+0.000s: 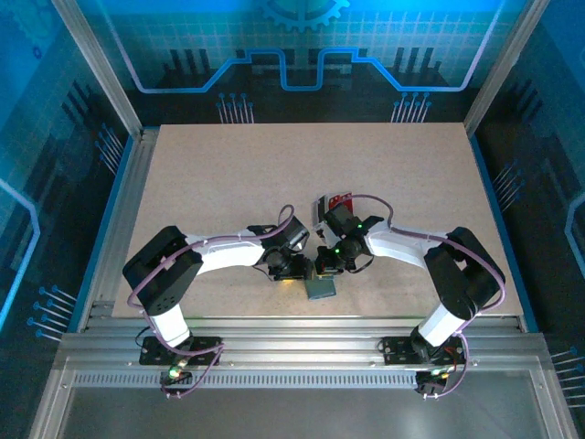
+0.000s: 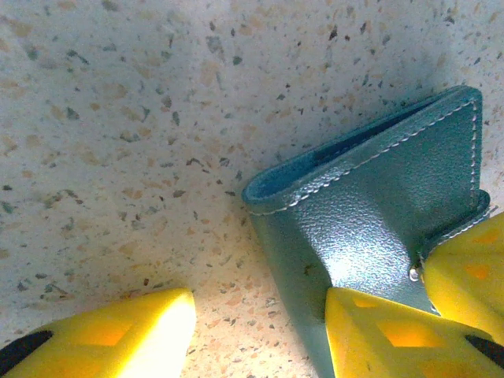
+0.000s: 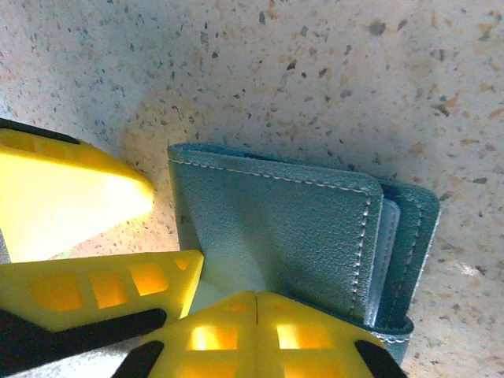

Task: Put the credit cards into the card holder
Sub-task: Close the button on the card holder.

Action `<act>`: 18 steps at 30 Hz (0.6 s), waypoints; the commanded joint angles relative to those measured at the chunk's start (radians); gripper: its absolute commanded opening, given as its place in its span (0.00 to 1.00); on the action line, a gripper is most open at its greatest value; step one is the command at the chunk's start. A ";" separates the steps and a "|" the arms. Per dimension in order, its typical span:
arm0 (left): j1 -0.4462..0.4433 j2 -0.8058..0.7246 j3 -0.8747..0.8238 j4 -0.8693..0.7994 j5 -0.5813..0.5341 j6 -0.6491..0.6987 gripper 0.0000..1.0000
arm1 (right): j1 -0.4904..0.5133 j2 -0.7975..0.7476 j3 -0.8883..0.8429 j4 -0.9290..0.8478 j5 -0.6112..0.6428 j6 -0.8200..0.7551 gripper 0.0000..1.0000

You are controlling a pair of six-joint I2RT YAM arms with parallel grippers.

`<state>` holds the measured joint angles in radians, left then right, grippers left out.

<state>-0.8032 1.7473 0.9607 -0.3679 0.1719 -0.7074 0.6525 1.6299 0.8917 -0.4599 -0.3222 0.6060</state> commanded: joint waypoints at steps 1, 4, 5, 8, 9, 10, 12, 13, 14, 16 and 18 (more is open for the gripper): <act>-0.025 0.084 -0.053 0.053 0.031 -0.018 0.50 | 0.022 0.016 -0.005 -0.012 -0.021 0.006 0.00; -0.025 0.085 -0.054 0.055 0.032 -0.020 0.50 | 0.029 0.029 -0.007 -0.014 -0.006 0.006 0.00; -0.025 0.085 -0.054 0.058 0.033 -0.021 0.50 | 0.033 0.031 -0.007 -0.012 0.001 0.009 0.00; -0.026 0.084 -0.053 0.058 0.034 -0.023 0.50 | 0.037 0.029 -0.055 0.013 0.026 0.029 0.00; -0.025 0.084 -0.052 0.057 0.033 -0.024 0.50 | 0.042 0.026 -0.067 0.020 0.039 0.037 0.00; -0.025 0.083 -0.053 0.058 0.032 -0.024 0.50 | 0.053 0.022 -0.078 0.027 0.058 0.044 0.00; -0.026 0.083 -0.051 0.058 0.031 -0.027 0.50 | 0.070 0.023 -0.094 0.043 0.074 0.058 0.00; -0.025 0.083 -0.051 0.059 0.030 -0.029 0.50 | 0.075 0.022 -0.106 0.054 0.081 0.066 0.00; -0.026 0.083 -0.050 0.058 0.030 -0.030 0.50 | 0.079 0.020 -0.117 0.060 0.096 0.073 0.00; -0.025 0.083 -0.048 0.060 0.030 -0.035 0.50 | 0.089 0.001 -0.138 0.065 0.128 0.086 0.00; -0.025 0.083 -0.047 0.064 0.030 -0.042 0.50 | 0.100 -0.030 -0.162 0.069 0.160 0.099 0.00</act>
<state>-0.8032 1.7473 0.9600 -0.3660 0.1711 -0.7101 0.7044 1.5742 0.8040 -0.3378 -0.2348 0.6754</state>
